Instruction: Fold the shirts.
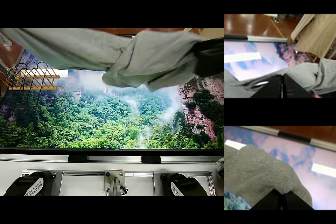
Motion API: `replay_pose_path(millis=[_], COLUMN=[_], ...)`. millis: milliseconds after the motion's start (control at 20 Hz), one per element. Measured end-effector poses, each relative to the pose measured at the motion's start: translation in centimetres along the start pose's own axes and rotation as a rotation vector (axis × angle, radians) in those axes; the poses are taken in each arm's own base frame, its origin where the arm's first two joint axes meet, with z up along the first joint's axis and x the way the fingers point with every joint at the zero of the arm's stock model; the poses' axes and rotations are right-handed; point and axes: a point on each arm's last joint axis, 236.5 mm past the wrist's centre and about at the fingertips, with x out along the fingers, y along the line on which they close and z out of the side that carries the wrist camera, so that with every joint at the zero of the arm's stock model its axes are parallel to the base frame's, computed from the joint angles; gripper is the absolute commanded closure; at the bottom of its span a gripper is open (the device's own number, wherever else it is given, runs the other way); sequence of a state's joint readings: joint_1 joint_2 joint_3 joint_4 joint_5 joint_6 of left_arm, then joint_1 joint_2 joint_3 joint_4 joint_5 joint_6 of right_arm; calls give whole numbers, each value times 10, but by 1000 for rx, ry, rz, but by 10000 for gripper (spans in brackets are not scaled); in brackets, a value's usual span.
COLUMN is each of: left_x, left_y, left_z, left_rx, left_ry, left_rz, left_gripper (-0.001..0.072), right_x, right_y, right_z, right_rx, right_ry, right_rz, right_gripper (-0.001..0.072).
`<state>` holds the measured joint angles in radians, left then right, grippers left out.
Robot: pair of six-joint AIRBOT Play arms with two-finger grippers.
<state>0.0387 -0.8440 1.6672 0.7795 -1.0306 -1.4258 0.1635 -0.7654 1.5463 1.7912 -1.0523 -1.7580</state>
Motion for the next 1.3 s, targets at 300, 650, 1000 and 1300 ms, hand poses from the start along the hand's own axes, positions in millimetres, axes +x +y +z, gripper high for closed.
replay_pose_path(millis=[300,650,1000,1300], left_x=[-47,-26,11,56], left_y=[-12,98,172,222], left_z=[2,-168,-345,-357], left_rx=[99,-121,-506,-610], left_ry=[49,552,697,483], left_rz=[114,319,379,414], left_gripper=[680,679,679,675], right_x=[-83,-25,113,217], right_y=[1,-13,-34,-40], right_z=[4,-177,-301,-319], right_rx=[-29,55,233,526], right_ry=[-38,522,606,483], right_rz=[-67,-86,-148,-171], right_gripper=[652,652,652,579])
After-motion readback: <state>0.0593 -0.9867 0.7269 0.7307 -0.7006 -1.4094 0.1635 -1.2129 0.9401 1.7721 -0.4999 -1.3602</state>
